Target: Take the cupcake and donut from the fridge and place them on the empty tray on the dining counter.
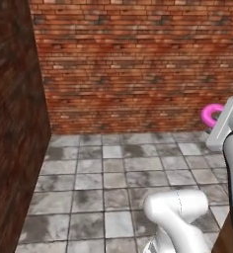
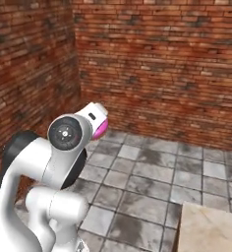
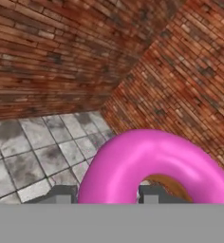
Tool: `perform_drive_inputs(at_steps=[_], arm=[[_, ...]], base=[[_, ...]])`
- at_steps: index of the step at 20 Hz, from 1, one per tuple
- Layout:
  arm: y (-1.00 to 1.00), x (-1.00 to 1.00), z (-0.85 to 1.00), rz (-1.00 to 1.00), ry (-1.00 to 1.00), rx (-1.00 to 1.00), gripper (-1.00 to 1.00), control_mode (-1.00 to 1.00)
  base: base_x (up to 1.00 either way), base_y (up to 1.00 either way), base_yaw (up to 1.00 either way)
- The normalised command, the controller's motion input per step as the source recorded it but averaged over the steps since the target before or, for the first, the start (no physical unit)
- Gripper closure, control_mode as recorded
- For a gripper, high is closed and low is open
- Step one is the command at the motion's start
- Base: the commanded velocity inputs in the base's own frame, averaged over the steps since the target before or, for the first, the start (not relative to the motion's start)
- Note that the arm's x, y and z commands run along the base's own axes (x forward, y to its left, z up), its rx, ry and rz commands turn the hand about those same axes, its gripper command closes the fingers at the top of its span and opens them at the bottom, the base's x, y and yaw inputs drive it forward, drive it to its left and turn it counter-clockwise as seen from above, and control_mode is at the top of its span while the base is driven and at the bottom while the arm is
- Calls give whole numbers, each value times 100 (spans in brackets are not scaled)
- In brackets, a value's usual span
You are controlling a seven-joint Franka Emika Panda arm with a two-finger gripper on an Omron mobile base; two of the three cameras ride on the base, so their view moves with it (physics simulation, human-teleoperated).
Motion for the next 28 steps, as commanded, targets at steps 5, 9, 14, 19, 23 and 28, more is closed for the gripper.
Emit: perform_drive_inputs(at_steps=[5, 9, 14, 19, 23, 28], arm=[[0, 0, 0, 0, 0, 0, 100, 100], [0, 0, 0, 0, 0, 0, 100, 100], [0, 0, 0, 0, 0, 0, 100, 100], [0, 0, 0, 0, 0, 0, 100, 100], [0, 0, 0, 0, 0, 0, 100, 100], [0, 0, 0, 0, 0, 0, 100, 100]], base=[[100, -36, -50], [100, -16, -59], [100, -4, -58], [100, -35, -49], [100, -50, -55], [93, -59, -58]])
